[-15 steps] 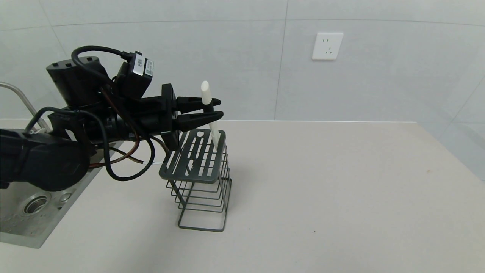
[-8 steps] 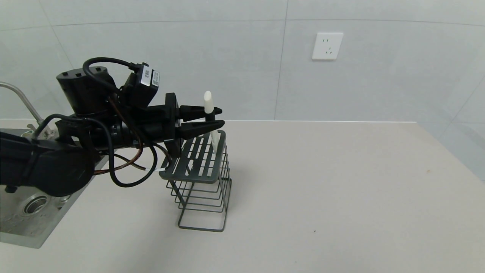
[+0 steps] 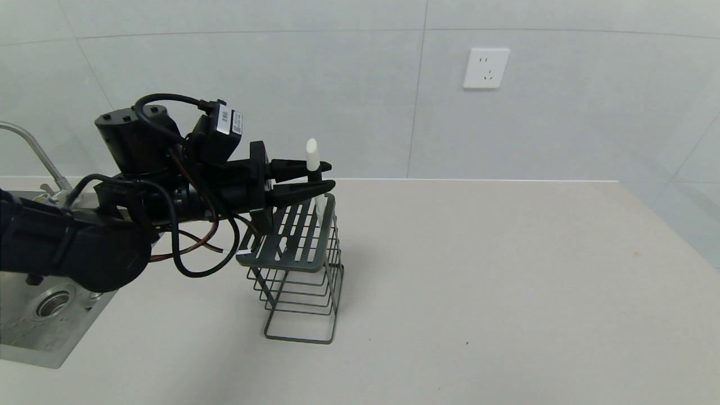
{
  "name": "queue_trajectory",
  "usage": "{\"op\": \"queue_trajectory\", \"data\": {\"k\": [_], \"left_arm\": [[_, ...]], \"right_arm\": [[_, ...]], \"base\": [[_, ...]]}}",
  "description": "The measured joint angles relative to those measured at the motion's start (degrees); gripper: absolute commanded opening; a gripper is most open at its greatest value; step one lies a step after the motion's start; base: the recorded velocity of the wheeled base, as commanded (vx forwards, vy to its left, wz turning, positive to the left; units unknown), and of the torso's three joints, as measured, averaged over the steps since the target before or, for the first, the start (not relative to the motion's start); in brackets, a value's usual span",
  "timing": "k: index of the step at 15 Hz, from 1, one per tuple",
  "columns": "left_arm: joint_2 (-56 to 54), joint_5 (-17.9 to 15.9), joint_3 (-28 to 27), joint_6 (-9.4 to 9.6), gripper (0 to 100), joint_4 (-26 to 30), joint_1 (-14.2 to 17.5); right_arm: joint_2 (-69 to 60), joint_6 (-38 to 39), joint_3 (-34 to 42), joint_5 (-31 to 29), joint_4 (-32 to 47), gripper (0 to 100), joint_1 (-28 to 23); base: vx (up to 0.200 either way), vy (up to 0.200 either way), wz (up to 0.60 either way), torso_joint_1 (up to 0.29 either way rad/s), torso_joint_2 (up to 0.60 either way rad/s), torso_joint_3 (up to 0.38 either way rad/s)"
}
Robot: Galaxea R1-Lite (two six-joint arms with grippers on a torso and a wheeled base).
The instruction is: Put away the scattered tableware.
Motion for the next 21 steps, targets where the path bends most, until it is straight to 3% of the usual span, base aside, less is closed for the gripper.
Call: {"op": "queue_trajectory", "data": {"k": [14, 15, 21], "left_arm": [[0.93, 0.93, 3.8, 0.0, 0, -0.48, -0.15], [0.93, 0.95, 4.02, -0.02, 100, -0.48, -0.15], [1.01, 1.15, 5.14, -0.02, 100, -0.83, -0.26]], "right_arm": [[0.0, 0.02, 0.0, 0.0, 0.0, 0, 0.0], [0.0, 0.02, 0.0, 0.0, 0.0, 0, 0.0], [0.0, 0.0, 0.0, 0.0, 0.0, 0, 0.0]], "base": [[0.0, 0.0, 0.0, 0.0, 0.0, 0.0], [0.0, 0.0, 0.0, 0.0, 0.0, 0.0], [0.0, 0.0, 0.0, 0.0, 0.0, 0.0]]}}
